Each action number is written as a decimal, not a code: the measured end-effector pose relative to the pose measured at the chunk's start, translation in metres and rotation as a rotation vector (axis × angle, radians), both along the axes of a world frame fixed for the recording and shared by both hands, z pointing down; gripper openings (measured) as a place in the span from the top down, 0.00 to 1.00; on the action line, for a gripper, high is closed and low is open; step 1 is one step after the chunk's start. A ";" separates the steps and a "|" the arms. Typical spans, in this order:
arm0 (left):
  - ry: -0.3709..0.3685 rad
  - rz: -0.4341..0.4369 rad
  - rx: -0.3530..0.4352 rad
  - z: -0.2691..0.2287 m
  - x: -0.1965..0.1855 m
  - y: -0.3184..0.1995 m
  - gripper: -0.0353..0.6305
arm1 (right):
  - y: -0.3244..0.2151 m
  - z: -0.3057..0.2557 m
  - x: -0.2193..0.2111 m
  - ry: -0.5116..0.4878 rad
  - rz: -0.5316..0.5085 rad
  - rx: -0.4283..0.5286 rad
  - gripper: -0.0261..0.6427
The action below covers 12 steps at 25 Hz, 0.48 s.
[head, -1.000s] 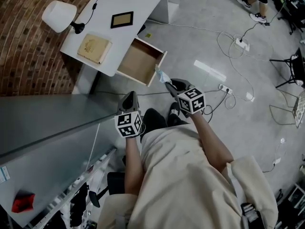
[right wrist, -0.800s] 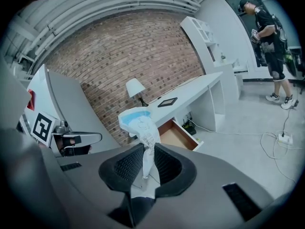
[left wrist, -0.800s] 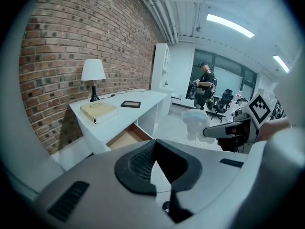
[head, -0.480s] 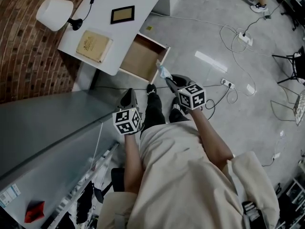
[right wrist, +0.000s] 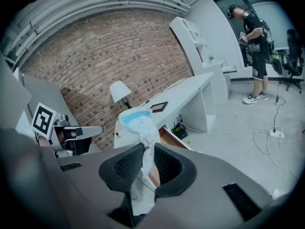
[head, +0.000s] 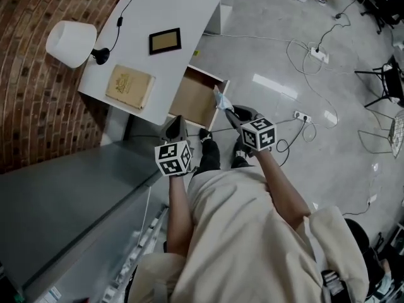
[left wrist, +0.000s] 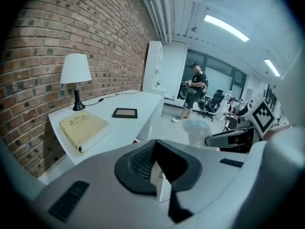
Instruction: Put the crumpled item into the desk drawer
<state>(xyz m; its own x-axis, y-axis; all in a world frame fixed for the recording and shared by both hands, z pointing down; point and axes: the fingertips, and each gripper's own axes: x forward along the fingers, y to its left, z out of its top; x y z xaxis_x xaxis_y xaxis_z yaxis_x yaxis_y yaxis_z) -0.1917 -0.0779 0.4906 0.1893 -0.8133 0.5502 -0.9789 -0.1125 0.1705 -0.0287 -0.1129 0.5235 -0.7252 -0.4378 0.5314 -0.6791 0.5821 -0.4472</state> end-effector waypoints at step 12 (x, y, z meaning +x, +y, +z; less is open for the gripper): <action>0.045 0.249 -0.014 0.017 -0.009 -0.066 0.92 | -0.029 0.018 -0.035 0.039 0.187 -0.026 0.82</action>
<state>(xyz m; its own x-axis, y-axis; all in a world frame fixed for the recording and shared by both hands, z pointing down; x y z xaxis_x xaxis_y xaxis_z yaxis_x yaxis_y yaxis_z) -0.2002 -0.1436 0.5080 0.4074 -0.7310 0.5474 -0.9127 -0.3464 0.2166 -0.0633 -0.1419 0.5415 -0.6110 -0.5489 0.5704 -0.7915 0.4328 -0.4315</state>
